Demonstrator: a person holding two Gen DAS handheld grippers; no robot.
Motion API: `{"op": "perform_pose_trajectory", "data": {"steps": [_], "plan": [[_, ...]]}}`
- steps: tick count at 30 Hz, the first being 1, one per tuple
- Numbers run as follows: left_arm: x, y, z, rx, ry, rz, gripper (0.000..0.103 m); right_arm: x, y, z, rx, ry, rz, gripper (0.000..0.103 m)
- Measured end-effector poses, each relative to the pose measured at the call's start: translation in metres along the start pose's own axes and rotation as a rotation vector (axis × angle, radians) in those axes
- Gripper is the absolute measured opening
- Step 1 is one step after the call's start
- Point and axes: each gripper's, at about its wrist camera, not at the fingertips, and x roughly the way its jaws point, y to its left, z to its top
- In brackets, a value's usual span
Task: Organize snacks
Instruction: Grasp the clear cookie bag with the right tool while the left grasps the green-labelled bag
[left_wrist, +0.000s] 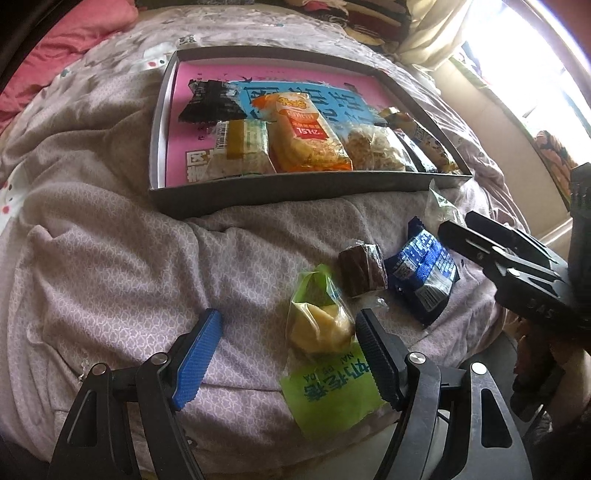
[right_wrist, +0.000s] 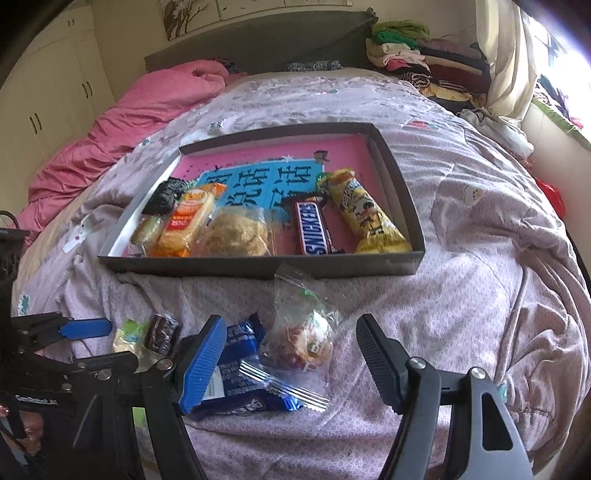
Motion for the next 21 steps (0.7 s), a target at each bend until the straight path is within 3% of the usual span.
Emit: {"op": "perform_pose_trajectory", "data": {"steps": [9,16,21], "plan": [[0.002,-0.009,0.000,0.027,0.003,0.021,0.072,0.012,-0.009,-0.006,0.036,0.031,0.026,0.071],[0.007,-0.007,0.002,0.022,0.007,0.015,0.072,0.015,-0.018,-0.006,0.091,0.031,0.089,0.055],[0.008,-0.007,0.002,0.026,0.002,0.022,0.070,0.020,-0.025,-0.008,0.142,0.039,0.142,0.053]]}}
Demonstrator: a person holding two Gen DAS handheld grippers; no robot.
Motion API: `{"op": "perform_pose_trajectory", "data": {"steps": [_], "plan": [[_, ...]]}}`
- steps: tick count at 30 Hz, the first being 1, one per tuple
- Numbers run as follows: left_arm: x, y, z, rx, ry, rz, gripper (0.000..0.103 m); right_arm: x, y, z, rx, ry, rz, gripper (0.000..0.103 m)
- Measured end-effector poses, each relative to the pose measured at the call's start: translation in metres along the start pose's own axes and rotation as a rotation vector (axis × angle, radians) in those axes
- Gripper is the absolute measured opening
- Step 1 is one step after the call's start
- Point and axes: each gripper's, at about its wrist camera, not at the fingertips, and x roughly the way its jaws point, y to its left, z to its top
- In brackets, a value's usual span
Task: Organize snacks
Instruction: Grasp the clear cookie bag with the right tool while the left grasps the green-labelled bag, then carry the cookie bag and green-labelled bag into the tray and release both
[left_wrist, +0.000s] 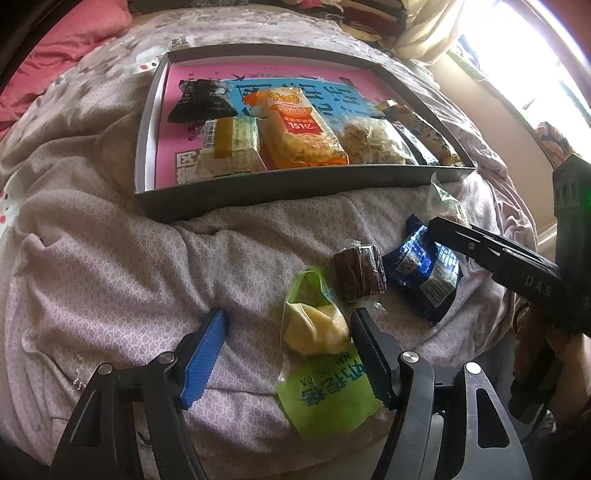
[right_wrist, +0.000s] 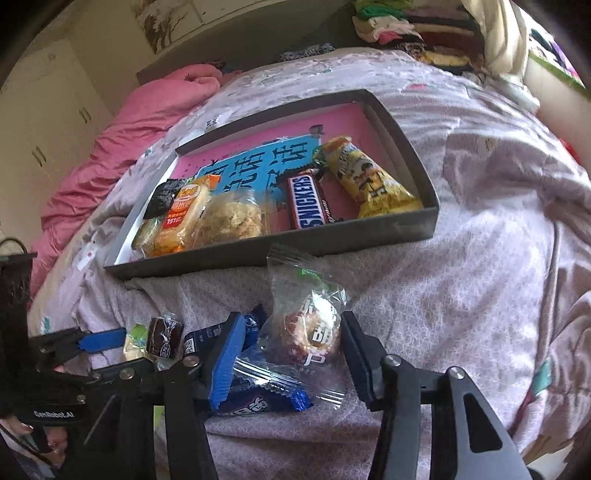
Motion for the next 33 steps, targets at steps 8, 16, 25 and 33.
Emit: {"op": "perform_pose_trajectory", "data": {"steps": [8,16,25,33], "plan": [[0.004,-0.006,0.003,0.019,-0.010,0.015,0.058,0.004,-0.010,0.002,0.073,0.003,0.062,0.051],[0.002,-0.003,0.007,0.019,-0.011,-0.021,0.038,-0.001,-0.005,0.002,0.045,-0.011,0.050,0.048],[-0.008,0.013,0.011,-0.039,-0.017,-0.073,0.038,-0.010,-0.007,0.005,0.043,-0.034,0.027,0.048],[-0.016,0.035,0.018,-0.100,-0.050,-0.043,0.038,-0.013,-0.008,0.005,0.049,-0.047,0.028,0.048]]}}
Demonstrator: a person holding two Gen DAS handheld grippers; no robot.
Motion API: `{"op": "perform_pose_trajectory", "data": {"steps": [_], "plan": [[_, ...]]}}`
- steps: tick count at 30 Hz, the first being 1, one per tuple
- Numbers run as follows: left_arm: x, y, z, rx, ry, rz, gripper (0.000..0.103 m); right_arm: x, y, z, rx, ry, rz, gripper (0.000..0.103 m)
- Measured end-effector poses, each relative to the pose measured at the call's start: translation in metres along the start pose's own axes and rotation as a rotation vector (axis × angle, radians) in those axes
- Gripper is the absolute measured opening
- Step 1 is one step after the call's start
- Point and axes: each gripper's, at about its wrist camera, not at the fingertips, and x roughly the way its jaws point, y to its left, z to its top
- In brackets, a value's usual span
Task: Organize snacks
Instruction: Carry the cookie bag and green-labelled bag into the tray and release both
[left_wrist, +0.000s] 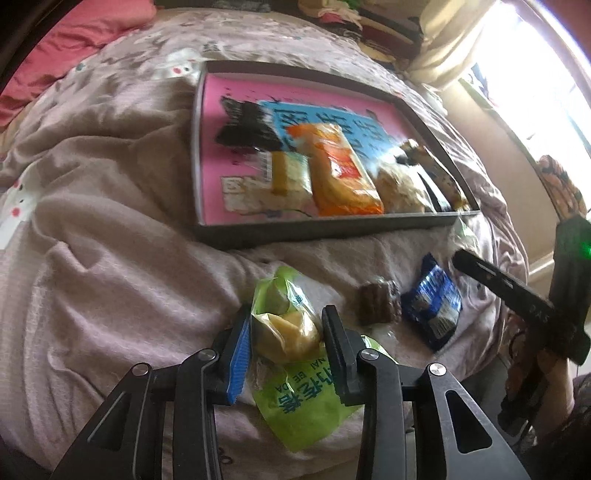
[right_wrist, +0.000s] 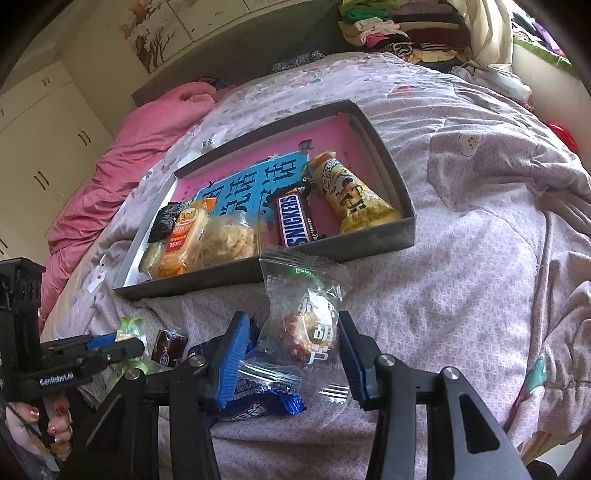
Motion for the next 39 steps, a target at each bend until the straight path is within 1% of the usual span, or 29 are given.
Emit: {"op": "perform_pose_trajectory", "data": {"steps": [7,16,23,30,39], "plan": [[-0.019,0.007,0.004,-0.002,-0.079,0.004,0.038,-0.005,0.010,0.002,-0.029,-0.015,0.011,0.048],[-0.036,0.002,0.011,0.040,-0.170,0.016,0.038,-0.012,0.022,0.008,-0.043,-0.032,0.033,0.048],[-0.045,0.002,0.013,0.050,-0.218,0.013,0.038,-0.016,0.029,0.011,-0.065,-0.046,0.022,0.048],[-0.059,0.001,0.016,0.058,-0.291,0.015,0.038,-0.021,0.036,0.016,-0.081,-0.075,0.009,0.048],[-0.064,0.001,0.017,0.068,-0.314,0.026,0.038,-0.029,0.044,0.024,-0.122,-0.113,-0.014,0.048]]}}
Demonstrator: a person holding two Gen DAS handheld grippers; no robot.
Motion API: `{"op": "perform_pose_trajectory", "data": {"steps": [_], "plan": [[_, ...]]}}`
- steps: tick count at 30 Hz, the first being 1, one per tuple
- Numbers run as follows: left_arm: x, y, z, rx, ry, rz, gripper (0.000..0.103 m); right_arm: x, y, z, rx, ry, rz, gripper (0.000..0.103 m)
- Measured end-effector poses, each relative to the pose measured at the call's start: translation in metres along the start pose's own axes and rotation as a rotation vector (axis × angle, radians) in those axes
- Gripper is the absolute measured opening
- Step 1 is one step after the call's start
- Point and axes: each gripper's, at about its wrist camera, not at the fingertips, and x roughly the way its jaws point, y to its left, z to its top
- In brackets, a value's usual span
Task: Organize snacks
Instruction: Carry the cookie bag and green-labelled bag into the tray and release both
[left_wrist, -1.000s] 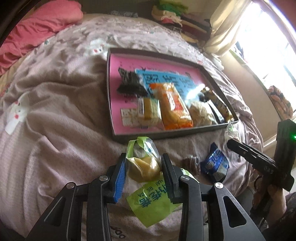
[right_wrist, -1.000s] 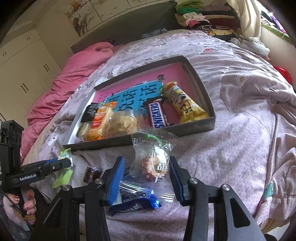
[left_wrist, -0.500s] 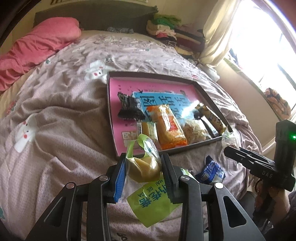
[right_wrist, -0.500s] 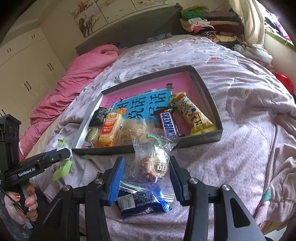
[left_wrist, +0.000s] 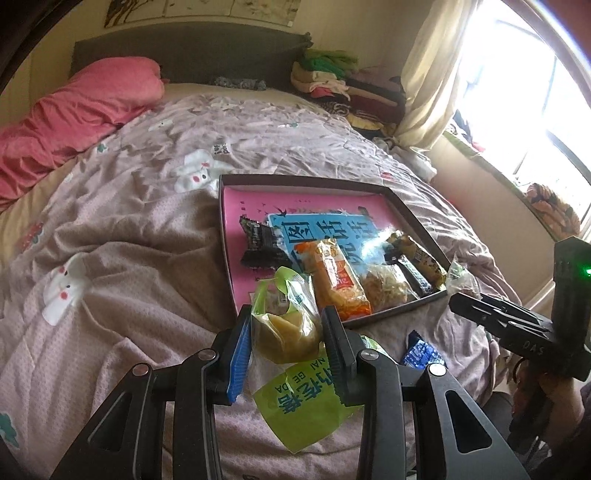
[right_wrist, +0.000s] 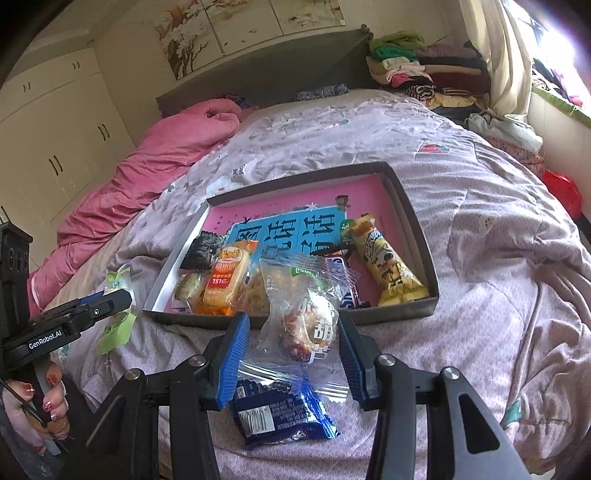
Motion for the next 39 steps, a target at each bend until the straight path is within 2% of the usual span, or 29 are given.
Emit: {"op": "perform_pose_trajectory", "data": {"steps": [18,24,30,39], "plan": [[0.005,0.007,0.016,0.008,-0.058,0.029,0.038,0.003,-0.009,0.015,-0.006,-0.041,-0.040,0.048],[0.030,0.011,0.025,0.006,-0.033,0.058,0.038,0.024,-0.016,0.023,-0.026,-0.026,-0.088,0.048],[0.054,0.016,0.029,-0.019,-0.004,0.051,0.038,0.045,-0.011,0.028,-0.076,-0.018,-0.117,0.048],[0.065,0.017,0.026,-0.028,0.013,0.049,0.038,0.056,-0.011,0.031,-0.083,-0.016,-0.142,0.049]]}}
